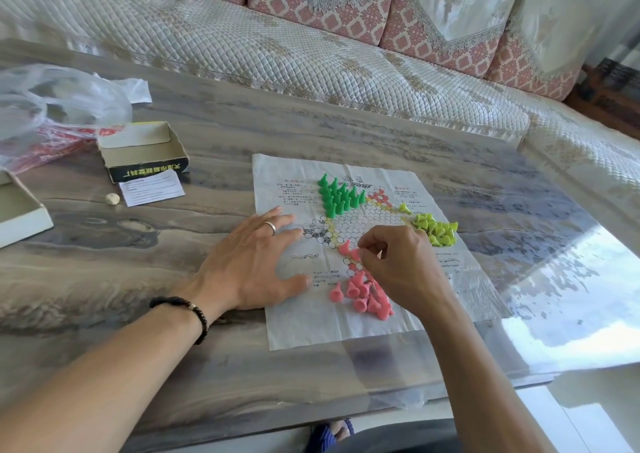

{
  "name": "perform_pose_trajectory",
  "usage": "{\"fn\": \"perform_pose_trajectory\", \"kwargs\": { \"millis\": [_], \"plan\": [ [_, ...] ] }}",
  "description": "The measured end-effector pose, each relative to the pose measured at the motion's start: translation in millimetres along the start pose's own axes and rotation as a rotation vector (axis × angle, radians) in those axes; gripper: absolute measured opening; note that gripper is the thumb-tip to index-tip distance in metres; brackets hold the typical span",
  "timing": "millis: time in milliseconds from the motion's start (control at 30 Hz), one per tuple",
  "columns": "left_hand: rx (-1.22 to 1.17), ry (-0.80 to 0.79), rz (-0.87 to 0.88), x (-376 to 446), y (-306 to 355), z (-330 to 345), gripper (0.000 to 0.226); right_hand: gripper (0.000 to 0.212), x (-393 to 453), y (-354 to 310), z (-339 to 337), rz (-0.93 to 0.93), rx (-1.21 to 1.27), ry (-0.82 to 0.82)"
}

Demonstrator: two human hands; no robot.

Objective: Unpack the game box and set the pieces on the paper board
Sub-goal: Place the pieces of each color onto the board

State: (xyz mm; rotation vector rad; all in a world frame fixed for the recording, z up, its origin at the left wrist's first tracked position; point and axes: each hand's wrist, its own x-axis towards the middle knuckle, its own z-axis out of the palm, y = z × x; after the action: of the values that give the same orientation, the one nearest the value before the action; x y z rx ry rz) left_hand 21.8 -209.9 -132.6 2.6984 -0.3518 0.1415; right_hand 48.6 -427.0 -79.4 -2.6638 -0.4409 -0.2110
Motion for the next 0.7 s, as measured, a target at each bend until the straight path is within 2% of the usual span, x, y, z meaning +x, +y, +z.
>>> {"fn": "perform_pose_trajectory", "kwargs": {
  "millis": [300,700],
  "plan": [
    [-0.011,0.004,0.013,-0.7,-0.8,0.3,0.09,0.009,1.4,-4.1,7.5,0.008,-0.139,-0.065],
    [-0.006,-0.007,0.011,1.3,-2.4,1.1,0.089,0.012,5.1,-5.5,8.2,0.013,-0.073,-0.038]
  ]
}}
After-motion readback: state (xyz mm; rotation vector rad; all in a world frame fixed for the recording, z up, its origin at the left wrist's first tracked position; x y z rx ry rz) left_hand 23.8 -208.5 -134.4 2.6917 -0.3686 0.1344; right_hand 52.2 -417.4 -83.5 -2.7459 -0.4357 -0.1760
